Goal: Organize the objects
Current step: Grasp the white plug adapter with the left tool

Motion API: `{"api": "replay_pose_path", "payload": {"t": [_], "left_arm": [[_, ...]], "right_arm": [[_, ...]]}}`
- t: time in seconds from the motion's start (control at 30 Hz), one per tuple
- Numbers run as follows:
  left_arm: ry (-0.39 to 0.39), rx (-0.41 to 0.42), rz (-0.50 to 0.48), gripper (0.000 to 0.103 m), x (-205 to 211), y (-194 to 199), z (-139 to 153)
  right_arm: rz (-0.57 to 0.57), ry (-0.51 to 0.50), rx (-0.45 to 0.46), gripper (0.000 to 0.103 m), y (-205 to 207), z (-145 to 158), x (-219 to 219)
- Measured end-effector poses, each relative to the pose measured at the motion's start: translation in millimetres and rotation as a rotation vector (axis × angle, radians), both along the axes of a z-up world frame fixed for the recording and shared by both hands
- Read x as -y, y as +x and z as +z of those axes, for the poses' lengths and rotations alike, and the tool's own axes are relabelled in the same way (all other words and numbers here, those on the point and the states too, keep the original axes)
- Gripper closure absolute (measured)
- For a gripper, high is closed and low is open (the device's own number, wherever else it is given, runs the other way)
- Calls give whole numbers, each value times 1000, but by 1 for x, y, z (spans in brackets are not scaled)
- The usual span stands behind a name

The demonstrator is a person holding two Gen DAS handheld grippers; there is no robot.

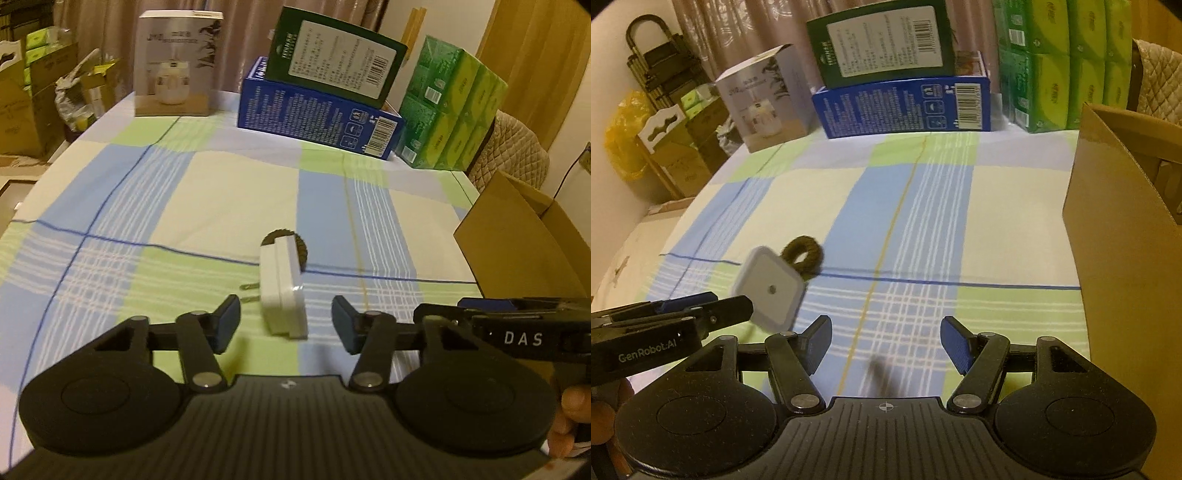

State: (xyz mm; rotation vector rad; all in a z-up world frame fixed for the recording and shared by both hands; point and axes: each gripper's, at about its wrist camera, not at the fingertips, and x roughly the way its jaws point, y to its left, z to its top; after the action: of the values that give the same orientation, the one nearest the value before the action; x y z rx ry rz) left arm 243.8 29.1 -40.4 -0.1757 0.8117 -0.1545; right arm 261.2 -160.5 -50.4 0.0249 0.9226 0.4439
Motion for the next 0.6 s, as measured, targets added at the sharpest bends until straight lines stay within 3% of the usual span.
{"api": "replay_pose_path", "payload": {"t": [0.3, 0.43, 0.6], "left_arm": [[-5, -1, -4, 67, 6, 25, -15], [28, -3, -5, 79, 7, 34, -17], [40, -19, 0, 79, -3, 33, -14]], "right_arm": [[-23, -19, 9, 40, 17, -9, 1], [-2, -37, 16, 40, 19, -11, -3], [31, -26, 18, 40, 21, -14, -14]]}}
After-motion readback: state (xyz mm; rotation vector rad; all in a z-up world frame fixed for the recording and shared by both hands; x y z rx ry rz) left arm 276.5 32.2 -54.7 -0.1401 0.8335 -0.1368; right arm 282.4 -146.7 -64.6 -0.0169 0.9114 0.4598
